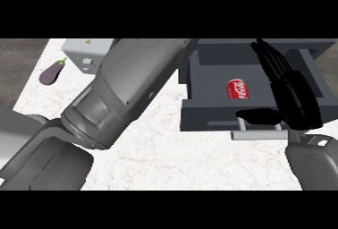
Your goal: Pick up the can, place it into the drawer and close the drawer
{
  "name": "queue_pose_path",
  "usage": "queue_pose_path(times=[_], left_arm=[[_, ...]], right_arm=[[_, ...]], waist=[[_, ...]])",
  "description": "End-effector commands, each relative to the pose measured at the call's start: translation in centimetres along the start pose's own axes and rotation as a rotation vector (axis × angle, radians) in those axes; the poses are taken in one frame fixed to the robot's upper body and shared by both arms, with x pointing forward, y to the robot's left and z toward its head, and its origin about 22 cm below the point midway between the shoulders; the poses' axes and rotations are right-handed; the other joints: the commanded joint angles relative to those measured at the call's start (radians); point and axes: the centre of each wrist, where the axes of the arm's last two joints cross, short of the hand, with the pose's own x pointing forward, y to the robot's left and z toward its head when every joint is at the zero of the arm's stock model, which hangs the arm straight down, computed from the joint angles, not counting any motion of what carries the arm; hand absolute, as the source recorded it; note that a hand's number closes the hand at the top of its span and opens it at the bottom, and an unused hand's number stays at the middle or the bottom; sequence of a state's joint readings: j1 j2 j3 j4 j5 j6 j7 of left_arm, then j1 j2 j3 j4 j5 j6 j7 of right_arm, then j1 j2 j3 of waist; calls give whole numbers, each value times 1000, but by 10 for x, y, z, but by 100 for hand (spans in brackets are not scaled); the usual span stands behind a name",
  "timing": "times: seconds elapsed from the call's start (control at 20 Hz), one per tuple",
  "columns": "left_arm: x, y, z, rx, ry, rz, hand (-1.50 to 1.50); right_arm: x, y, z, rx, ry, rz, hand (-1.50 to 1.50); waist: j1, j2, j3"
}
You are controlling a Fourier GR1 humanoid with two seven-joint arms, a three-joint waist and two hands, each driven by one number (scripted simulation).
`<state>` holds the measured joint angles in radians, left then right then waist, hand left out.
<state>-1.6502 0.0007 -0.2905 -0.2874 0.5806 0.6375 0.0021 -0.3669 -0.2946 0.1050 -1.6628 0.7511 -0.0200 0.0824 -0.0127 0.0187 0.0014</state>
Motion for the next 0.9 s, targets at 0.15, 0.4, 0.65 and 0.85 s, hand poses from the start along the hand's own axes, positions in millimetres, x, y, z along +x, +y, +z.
queue_pose_path(times=[0.15, 0.4, 0.65, 0.85], left_arm=[[-12, 17, -6, -23, 8, 22, -150], [-4, 33, -12, 18, 18, 30, -150], [1, 50, -18, 44, 24, 1, -150], [-2, 59, -19, 40, 2, -15, -150]], right_arm=[[-18, 58, -24, 32, -14, 150, -150], [-30, 81, -49, 12, 12, 178, -150], [-42, 106, -53, -39, 23, 221, -150], [-38, 101, -85, -120, 40, 267, -150]], waist=[[24, -4, 0], [51, -11, -1], [42, -11, 0], [59, -5, 0]])
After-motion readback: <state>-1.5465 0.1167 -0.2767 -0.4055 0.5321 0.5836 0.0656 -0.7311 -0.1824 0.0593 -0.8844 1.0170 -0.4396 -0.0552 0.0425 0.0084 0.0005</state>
